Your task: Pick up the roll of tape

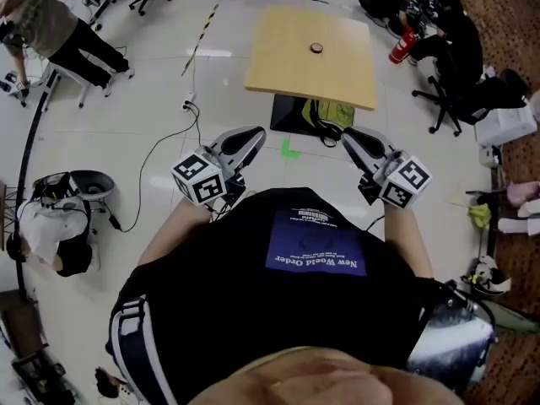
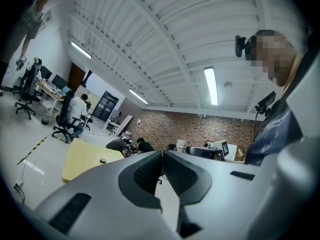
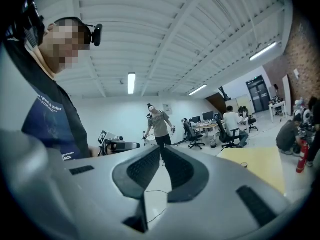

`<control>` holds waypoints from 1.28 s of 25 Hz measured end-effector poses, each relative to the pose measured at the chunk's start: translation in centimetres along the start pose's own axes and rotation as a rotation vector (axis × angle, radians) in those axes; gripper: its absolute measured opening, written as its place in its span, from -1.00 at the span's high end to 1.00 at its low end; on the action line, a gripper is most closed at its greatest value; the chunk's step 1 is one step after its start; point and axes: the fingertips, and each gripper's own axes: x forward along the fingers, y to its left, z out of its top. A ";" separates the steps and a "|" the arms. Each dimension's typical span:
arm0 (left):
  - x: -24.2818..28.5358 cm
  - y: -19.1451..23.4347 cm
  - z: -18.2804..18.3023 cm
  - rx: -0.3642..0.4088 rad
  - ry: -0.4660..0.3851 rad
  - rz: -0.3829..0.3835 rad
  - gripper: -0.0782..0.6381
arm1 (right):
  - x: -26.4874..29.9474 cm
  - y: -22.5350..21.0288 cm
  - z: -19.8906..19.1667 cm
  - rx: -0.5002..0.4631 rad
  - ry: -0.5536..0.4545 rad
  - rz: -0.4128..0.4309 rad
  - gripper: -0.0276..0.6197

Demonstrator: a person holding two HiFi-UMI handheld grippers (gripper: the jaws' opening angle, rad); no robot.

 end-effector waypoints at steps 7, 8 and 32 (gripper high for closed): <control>1.9 10.5 5.0 0.022 0.062 -0.089 0.76 | 9.0 -5.9 2.7 0.014 -0.058 -0.083 0.89; 2.3 11.9 5.5 0.023 0.068 -0.094 0.76 | 10.0 -6.8 2.9 0.015 -0.060 -0.091 0.89; 28.1 30.9 8.7 -0.043 0.094 0.188 0.76 | 20.9 -45.7 0.7 -0.046 0.167 0.131 0.74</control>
